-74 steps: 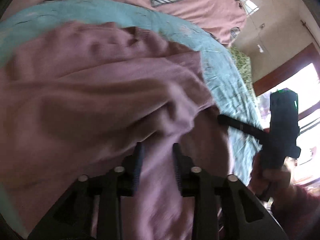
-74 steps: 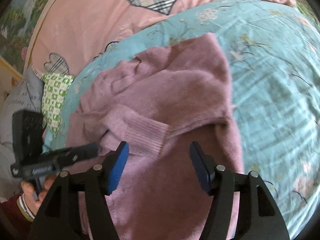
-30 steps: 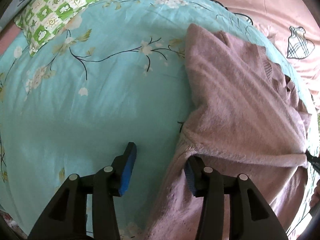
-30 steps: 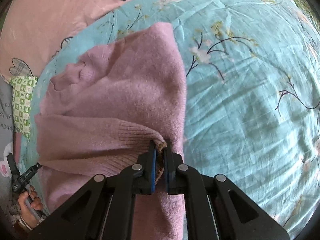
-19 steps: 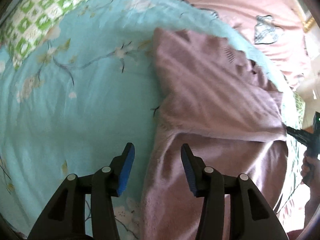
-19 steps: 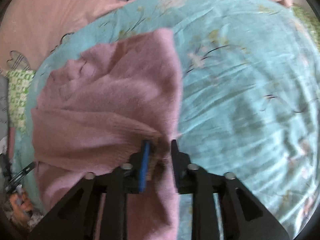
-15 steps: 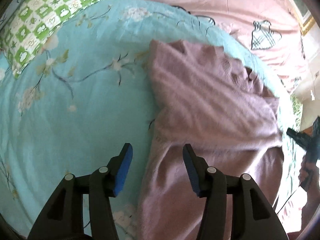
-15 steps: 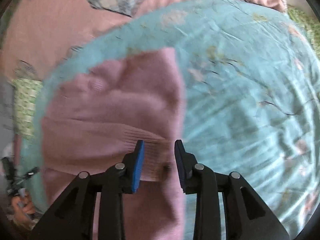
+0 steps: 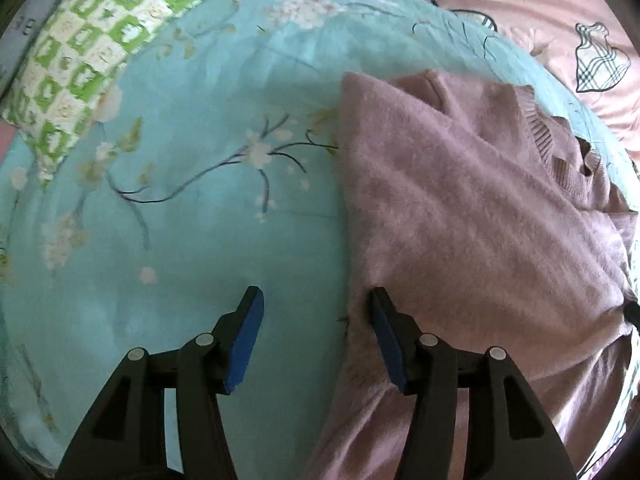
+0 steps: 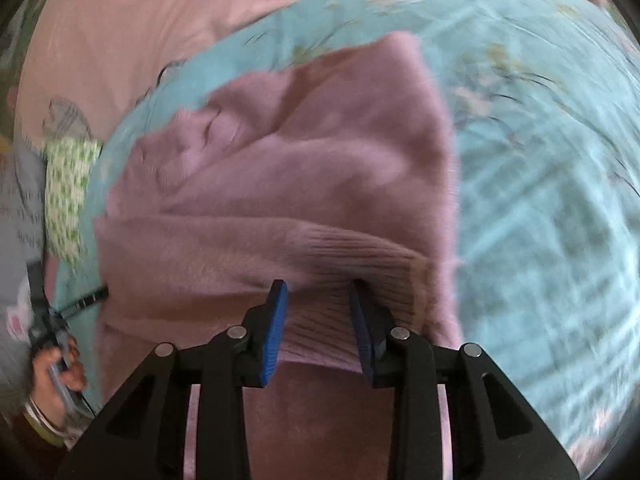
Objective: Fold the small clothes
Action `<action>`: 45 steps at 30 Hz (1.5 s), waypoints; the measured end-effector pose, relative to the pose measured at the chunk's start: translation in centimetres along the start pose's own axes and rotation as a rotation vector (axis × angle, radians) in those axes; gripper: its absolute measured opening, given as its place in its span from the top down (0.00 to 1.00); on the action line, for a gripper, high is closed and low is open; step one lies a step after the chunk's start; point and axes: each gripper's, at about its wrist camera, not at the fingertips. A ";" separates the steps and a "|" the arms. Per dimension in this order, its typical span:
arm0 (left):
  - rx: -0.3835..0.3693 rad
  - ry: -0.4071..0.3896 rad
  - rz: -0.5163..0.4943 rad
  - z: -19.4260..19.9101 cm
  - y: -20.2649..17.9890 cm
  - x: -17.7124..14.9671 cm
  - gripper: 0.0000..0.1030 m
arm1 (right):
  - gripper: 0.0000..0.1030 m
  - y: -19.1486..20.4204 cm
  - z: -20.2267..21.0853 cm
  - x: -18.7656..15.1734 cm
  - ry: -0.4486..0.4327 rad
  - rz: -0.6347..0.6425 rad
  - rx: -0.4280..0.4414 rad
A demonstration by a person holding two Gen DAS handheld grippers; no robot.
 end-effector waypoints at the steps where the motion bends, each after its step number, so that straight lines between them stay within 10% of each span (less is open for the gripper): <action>1: -0.017 -0.001 -0.005 0.6 0.4 -0.6 0.46 | 0.67 -0.2 0.8 -0.4 -0.014 -0.008 0.008; 26: -0.212 0.160 -0.206 1.7 4.7 -30.9 0.43 | 0.50 -0.3 4.6 -25.7 0.043 0.018 0.082; 45: -0.390 0.217 -0.293 -1.6 0.8 -34.9 0.42 | 0.50 0.6 0.7 -29.5 0.090 0.078 0.160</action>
Point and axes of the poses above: each gripper's, at about its wrist camera, not at the fingertips, and z roughly against the way its jaws point, y to its left, x to its top, and after that the axes turned 14 degrees about y, right-handed
